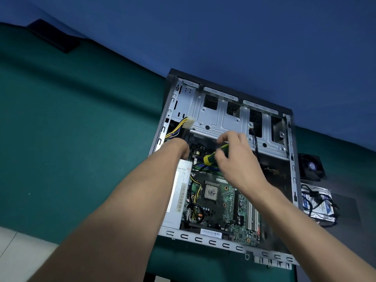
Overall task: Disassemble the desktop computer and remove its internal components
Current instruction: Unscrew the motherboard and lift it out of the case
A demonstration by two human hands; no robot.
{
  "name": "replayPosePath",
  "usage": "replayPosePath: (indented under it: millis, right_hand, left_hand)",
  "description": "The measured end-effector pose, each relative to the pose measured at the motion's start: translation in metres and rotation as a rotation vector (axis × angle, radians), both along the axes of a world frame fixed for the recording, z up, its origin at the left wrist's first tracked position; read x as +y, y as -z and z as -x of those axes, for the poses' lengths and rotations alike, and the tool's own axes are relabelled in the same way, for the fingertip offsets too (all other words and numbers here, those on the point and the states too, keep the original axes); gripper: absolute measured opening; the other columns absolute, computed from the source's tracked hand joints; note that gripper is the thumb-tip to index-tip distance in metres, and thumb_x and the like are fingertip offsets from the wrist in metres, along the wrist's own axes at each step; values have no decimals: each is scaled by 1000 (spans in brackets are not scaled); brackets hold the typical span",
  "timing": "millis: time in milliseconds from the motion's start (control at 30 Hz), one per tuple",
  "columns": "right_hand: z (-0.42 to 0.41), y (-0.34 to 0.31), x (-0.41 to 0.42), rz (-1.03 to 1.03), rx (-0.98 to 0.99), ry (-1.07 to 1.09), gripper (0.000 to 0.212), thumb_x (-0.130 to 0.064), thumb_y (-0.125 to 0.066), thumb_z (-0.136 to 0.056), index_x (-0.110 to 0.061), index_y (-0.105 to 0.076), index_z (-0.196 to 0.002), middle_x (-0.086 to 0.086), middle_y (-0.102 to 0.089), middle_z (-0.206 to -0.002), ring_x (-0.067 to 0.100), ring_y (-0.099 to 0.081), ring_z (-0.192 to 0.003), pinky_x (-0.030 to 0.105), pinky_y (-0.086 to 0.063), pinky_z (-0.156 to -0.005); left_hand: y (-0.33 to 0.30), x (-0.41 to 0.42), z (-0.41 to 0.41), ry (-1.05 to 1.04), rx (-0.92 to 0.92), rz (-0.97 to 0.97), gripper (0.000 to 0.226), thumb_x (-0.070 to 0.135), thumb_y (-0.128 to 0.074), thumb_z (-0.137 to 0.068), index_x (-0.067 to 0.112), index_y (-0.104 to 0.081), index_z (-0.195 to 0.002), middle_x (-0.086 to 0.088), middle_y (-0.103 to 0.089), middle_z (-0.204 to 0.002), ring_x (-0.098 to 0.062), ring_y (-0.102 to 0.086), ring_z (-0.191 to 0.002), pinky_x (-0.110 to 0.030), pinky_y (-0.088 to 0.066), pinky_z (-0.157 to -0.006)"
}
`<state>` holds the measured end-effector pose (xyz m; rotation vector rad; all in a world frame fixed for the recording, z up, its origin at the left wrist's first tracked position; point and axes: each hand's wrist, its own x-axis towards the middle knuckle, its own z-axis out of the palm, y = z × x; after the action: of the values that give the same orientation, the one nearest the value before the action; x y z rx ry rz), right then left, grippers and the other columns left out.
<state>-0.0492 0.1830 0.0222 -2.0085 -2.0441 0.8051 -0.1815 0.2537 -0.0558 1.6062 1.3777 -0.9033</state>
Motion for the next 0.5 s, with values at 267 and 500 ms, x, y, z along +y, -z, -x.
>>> replayPosePath:
  millis: [267, 500]
  right_hand:
    - [-9, -1, -2, 5, 13, -5, 11, -23, -51, -93, -25, -44, -102, -4, -48, -105, 9, -49, -81, 30, -38, -74]
    - [-9, -2, -4, 9, -1, -75, 18, -19, -53, -92, -26, -40, -103, -6, -43, -105, 12, -51, -84, 30, -38, -73]
  left_hand:
    - [-1, 1, 0, -19, -2, -41, 7, 4, -36, -96, 3, -43, -95, -2, -37, -74, -12, -38, -58, -20, -36, -76]
    - [0, 1, 1, -31, -19, -25, 37, 5, -35, -96, -3, -37, -132, -7, -41, -98, -15, -42, -79, -18, -37, -77]
